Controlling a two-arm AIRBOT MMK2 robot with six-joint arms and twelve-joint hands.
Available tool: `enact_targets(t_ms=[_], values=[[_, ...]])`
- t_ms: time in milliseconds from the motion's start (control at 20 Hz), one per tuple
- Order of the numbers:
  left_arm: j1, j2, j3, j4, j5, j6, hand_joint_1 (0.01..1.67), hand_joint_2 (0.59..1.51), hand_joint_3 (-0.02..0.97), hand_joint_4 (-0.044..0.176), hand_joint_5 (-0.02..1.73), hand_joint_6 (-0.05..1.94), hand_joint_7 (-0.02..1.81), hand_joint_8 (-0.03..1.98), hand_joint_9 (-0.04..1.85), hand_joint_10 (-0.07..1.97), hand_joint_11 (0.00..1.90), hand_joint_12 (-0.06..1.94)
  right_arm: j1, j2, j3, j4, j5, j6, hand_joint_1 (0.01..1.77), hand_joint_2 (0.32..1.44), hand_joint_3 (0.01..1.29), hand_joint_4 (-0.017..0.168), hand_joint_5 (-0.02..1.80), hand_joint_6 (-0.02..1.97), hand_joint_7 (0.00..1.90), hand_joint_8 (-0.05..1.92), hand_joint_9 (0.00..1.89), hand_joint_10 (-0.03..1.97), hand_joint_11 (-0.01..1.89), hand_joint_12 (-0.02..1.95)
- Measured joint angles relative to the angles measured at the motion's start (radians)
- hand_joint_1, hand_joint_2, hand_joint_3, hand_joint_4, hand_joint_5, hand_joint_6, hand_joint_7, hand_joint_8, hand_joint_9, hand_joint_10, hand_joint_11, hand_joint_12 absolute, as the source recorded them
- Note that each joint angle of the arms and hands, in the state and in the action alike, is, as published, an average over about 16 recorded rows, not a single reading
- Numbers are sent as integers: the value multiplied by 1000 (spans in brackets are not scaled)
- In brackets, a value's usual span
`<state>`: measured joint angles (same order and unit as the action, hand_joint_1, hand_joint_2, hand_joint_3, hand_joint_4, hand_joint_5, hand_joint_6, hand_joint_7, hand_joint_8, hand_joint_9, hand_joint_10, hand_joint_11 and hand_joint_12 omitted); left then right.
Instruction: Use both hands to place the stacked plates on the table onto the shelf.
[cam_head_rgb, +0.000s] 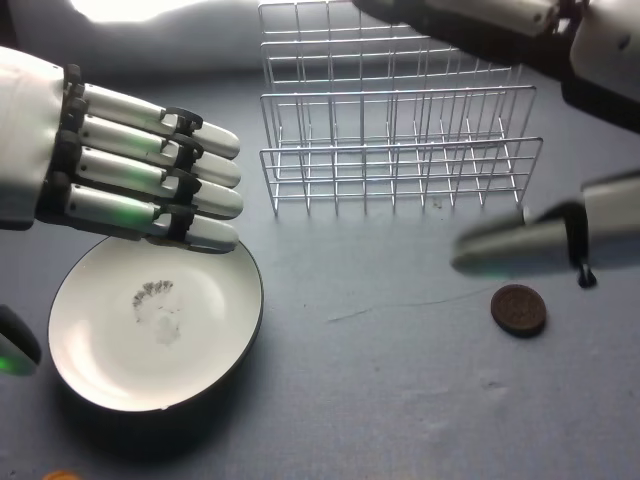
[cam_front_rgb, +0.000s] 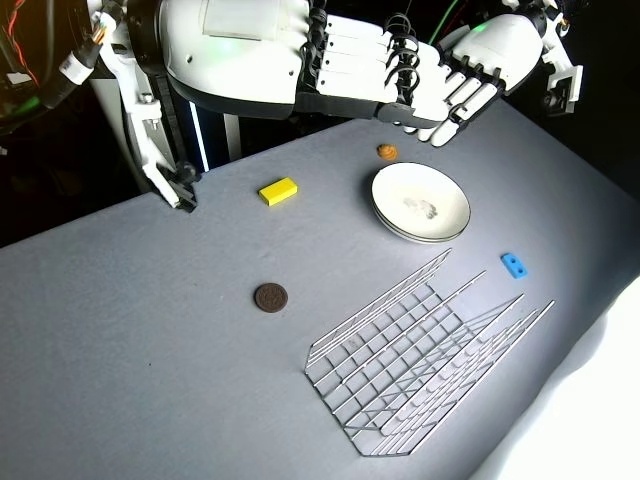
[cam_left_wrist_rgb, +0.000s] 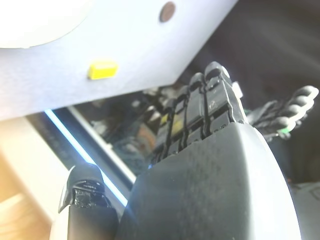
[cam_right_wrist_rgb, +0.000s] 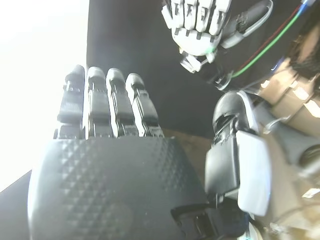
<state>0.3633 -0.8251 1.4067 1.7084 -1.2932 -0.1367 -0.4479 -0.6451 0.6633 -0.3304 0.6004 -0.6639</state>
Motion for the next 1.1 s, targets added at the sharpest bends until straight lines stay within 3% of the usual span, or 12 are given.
enact_targets(t_ms=[250, 500, 800, 1100], values=[[110, -34, 61, -7, -15, 49, 23, 1116, 21, -4, 14, -13, 19, -14, 21, 9, 16, -14, -23, -1, 12, -94, 40, 25, 779, 949, 12, 3, 23, 18, 16, 11, 18, 7, 17, 102], [253, -73, 135, -45, -15, 114, 24, 1114, 18, -4, 19, -12, 18, -13, 22, 9, 16, -13, -34, -3, 28, -195, 22, 105, 1045, 903, 12, 1, 21, 18, 11, 10, 17, 7, 20, 153], [390, -114, 218, -99, -6, 174, 25, 1115, 17, -4, 21, -12, 17, -13, 22, 9, 16, -12, -39, -9, 44, -334, -32, 213, 1066, 900, 12, 1, 19, 18, 12, 11, 20, 7, 21, 188], [470, -144, 285, -131, -2, 210, 25, 1117, 17, -4, 21, -12, 15, -14, 19, 9, 16, -12, -39, -20, 55, -438, -80, 285, 1034, 896, 12, 1, 19, 18, 12, 11, 19, 7, 22, 182]])
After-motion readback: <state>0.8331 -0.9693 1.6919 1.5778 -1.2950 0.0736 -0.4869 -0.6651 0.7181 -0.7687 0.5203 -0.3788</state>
